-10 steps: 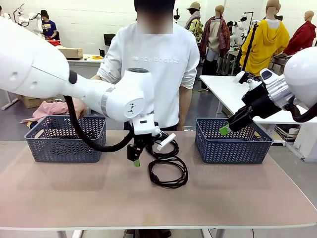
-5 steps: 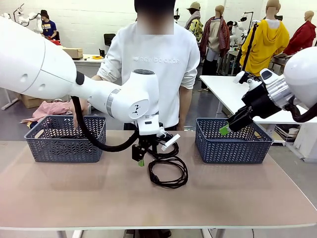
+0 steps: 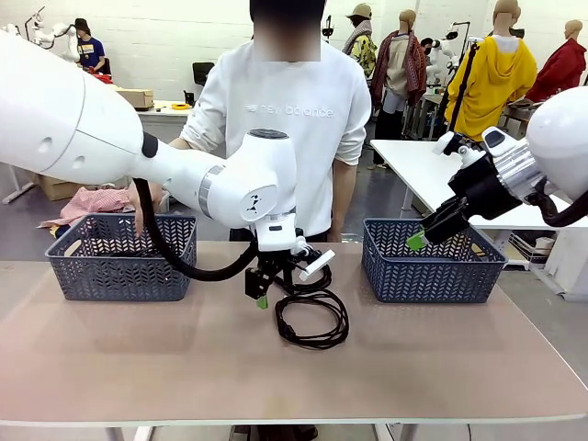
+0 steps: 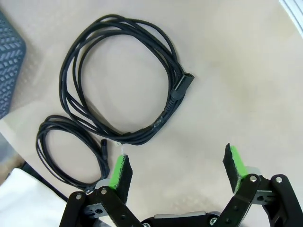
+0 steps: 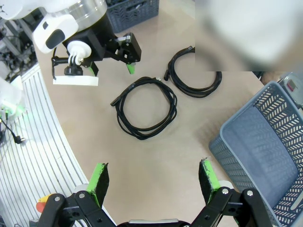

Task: Organize the cables according to human instructions.
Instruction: Pick up a bundle of cables and place it in the basket indicated by the human.

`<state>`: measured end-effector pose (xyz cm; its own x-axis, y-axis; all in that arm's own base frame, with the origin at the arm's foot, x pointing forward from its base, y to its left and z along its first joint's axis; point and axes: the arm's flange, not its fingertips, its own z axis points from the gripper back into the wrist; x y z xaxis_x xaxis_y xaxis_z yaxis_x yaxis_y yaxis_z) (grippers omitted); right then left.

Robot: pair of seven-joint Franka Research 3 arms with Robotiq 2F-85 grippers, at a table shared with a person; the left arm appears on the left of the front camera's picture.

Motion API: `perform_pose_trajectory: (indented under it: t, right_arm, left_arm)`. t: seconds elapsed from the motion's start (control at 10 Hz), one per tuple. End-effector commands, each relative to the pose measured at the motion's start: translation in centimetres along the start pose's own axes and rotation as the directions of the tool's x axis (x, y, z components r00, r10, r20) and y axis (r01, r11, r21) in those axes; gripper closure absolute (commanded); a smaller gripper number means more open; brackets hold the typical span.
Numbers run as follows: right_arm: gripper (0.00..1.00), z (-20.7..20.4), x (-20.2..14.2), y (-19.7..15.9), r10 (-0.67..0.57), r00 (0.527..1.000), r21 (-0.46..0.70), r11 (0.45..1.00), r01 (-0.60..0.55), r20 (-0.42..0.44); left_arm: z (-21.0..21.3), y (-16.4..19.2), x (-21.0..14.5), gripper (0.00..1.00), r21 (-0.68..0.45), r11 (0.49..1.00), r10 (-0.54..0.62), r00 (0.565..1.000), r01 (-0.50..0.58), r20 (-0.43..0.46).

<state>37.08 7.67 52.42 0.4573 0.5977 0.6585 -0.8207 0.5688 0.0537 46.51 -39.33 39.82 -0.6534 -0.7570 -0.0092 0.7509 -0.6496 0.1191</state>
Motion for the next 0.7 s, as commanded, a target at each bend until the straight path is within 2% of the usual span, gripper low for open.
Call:
perform_pose_trajectory:
  t: [0.0,0.4,0.6]
  right_arm:
    - [0.00,-0.1,0.0,-0.1,-0.002,1.000,0.015,1.000,0.001,0.019]
    - [0.00,-0.1,0.0,-0.1,-0.002,1.000,0.015,1.000,0.001,0.019]
    - [0.00,-0.1,0.0,-0.1,-0.002,1.000,0.015,1.000,0.001,0.019]
  left_arm:
    - [-1.0,1.2,-0.4,0.00,0.014,0.987,-0.159,0.987,0.159,-0.004]
    - [-3.2,1.7,-0.7,0.00,-0.026,0.921,-0.389,0.921,0.389,0.027]
    - [-4.1,2.0,-0.7,0.00,-0.026,0.880,-0.475,0.880,0.475,-0.004]
